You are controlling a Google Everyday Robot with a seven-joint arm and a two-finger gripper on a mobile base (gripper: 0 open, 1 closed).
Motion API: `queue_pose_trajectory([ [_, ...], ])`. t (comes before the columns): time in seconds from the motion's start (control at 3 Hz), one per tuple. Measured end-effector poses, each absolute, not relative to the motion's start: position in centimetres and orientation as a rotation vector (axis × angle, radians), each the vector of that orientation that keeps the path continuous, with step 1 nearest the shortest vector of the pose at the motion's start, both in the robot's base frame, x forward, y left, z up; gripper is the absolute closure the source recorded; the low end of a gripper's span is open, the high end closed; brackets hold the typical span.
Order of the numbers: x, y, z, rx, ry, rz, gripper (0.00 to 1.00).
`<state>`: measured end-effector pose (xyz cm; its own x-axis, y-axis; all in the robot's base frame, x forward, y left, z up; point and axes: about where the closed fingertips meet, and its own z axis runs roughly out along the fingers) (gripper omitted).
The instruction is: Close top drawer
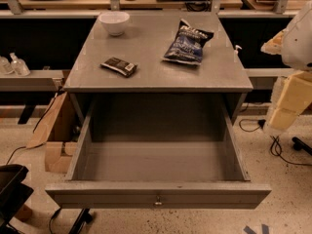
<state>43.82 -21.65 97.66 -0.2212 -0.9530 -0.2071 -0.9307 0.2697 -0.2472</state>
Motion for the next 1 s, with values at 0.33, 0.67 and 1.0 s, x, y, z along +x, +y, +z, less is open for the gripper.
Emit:
queue_pose_trajectory([
  [0.33, 43.8, -21.7, 97.7, -1.724, 2.231, -0.1, 0.0],
  [0.67, 44.0, -21.1, 96.4, -1.7, 2.209, -0.083, 0.0],
  [1.0, 43.4, -19.8, 92.5, -1.649, 2.189, -0.022, 0.18],
])
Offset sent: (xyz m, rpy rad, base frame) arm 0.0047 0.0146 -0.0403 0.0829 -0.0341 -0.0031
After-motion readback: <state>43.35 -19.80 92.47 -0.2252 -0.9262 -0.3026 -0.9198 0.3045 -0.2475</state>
